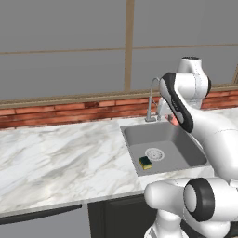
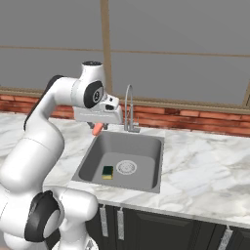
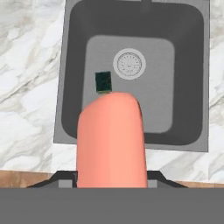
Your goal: Pick up the bar soap and sponge from the sink, and place them back in the cabinet, and close the cabinet doors.
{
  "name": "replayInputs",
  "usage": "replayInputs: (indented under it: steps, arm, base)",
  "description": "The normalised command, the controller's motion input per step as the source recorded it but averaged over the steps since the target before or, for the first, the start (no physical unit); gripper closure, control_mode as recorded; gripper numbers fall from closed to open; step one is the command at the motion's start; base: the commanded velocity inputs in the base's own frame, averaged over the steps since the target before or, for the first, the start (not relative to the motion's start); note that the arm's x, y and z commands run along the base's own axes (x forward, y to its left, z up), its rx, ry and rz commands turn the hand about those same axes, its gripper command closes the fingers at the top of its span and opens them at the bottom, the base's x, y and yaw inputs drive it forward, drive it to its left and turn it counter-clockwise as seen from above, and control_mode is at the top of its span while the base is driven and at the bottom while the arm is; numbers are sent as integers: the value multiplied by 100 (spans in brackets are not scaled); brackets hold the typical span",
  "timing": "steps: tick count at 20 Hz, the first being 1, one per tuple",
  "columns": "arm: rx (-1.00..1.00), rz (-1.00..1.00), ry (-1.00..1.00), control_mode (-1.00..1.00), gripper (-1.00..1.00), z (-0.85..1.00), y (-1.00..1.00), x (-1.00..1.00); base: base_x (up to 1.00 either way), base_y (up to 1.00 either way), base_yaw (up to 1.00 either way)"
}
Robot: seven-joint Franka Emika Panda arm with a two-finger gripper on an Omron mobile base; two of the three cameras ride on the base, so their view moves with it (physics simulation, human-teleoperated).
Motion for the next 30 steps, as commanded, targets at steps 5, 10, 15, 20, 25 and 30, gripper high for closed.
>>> replayInputs:
  steps: [5,10,15,20,25,30]
  arm:
    - [0,0,0,100,100,1,0,-2]
    - [0,0,0,100,100,0,0,0]
    - [0,0,0,100,100,0,0,0]
    - [0,0,0,100,100,0,0,0]
    - [0,0,0,100,100,0,0,0]
    - [0,0,0,100,100,0,0,0]
  base:
    - [-21,-3,0]
    - [-59,-25,-11]
    - [-64,-25,-24]
    - [-31,-15,-38]
    - [-5,-6,-45]
    - [-3,-12,-36]
